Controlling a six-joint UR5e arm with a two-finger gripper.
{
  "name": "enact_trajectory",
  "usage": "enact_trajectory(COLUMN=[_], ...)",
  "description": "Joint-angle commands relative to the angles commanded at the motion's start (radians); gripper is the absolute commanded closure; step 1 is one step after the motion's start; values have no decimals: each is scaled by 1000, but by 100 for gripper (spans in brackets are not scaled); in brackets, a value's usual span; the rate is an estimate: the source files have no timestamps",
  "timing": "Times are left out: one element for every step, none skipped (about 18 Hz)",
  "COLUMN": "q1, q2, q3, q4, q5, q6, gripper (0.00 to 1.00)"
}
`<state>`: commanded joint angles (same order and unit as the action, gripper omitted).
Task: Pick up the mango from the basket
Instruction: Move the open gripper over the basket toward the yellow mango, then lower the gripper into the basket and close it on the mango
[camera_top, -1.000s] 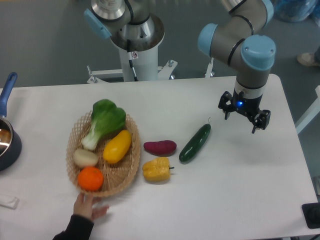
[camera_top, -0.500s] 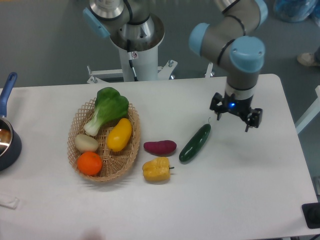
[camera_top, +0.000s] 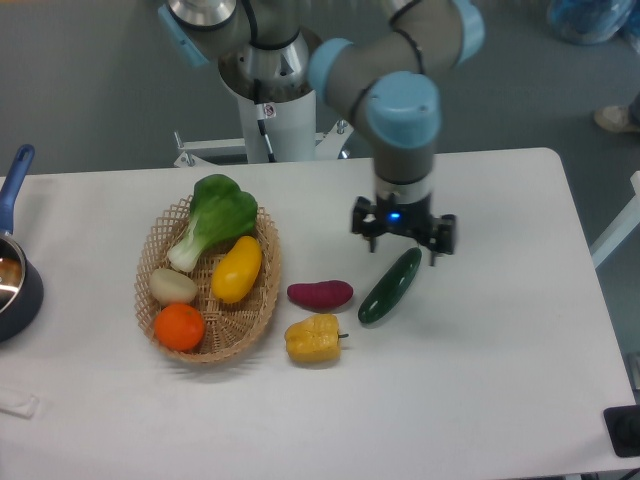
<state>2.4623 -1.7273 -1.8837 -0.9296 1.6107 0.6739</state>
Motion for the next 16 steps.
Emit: enact_trajectory(q1=[-23,-57,-89,-120,-150,-181,-206,-226,-245,-264,-278,-292,-304,-310,-316,-322], q2=[0,0,-6,-12,-20,-26,-31,-40,-46,-55,-64,-73,-84,-93,-107,-118], q3=[-2,-2,-3,-3,-3,-3,-3,-3,-3,-3,-3,-5,-6,-6,-6,-5], q4=[-2,-2,2,0,0,0,-2,-2,0,2,3,2,3,3,3,5], q5=[0,-2,2,0,2,3,2,2,3,3,3,3,5,9,21,31], q6=[-61,-117,-146,-154,-157,-157,-157,-157,-157,-157,-157,-155,-155,-154,-154,-154], gripper=[0,0,0,0,0,0,0,0,0,0,0,0,0,0,0,0])
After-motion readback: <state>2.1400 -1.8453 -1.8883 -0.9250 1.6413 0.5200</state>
